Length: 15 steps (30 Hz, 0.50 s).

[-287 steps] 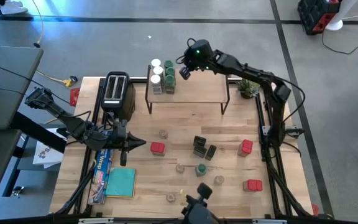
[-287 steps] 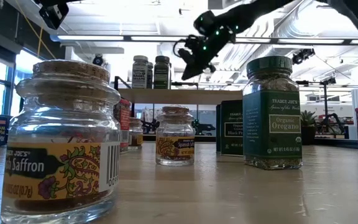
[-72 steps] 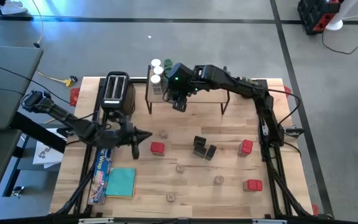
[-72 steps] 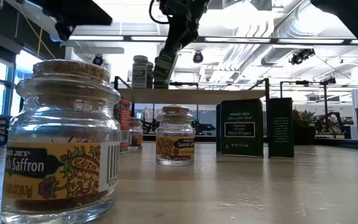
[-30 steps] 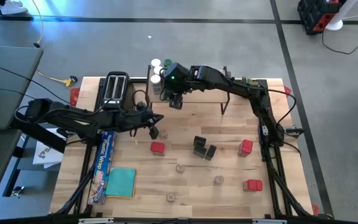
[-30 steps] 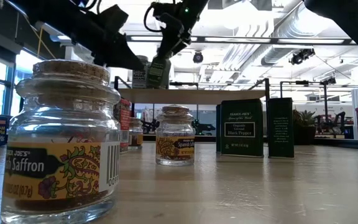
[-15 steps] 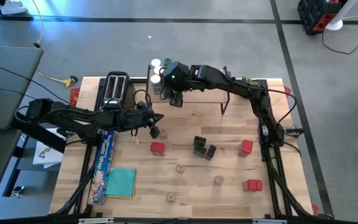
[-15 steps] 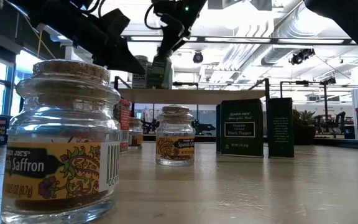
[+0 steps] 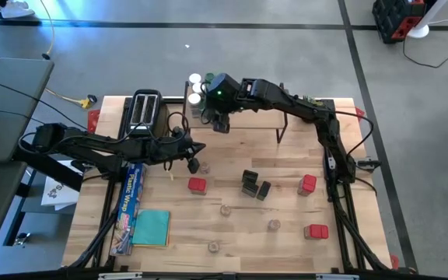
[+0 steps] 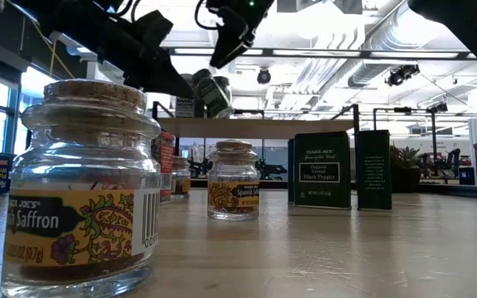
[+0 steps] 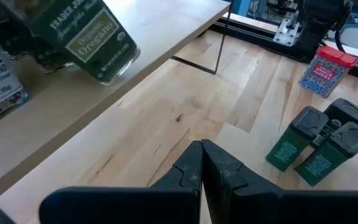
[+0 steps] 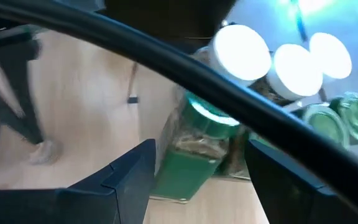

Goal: Shelf spices
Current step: Put the green seasoning bottle on the shelf aligned with the other green seasoning bottle

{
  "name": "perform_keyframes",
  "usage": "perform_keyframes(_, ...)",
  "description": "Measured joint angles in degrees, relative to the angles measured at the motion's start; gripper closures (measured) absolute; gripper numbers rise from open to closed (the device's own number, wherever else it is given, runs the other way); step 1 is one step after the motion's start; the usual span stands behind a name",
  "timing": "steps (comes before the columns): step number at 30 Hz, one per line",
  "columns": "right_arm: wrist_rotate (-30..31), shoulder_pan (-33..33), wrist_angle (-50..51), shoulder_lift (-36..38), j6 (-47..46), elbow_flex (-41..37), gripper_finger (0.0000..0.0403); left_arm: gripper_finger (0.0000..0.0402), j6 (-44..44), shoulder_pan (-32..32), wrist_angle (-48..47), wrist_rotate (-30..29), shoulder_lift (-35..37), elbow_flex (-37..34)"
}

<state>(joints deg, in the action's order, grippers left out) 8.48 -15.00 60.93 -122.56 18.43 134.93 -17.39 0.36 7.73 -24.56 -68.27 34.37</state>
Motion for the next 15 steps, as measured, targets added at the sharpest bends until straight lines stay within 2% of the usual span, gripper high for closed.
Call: perform_keyframes(15,1.0,2.0,2.2,1.6,1.2,-0.1,0.0162,0.0401,0.1,0.0,-0.5,0.0,0.0,0.0)
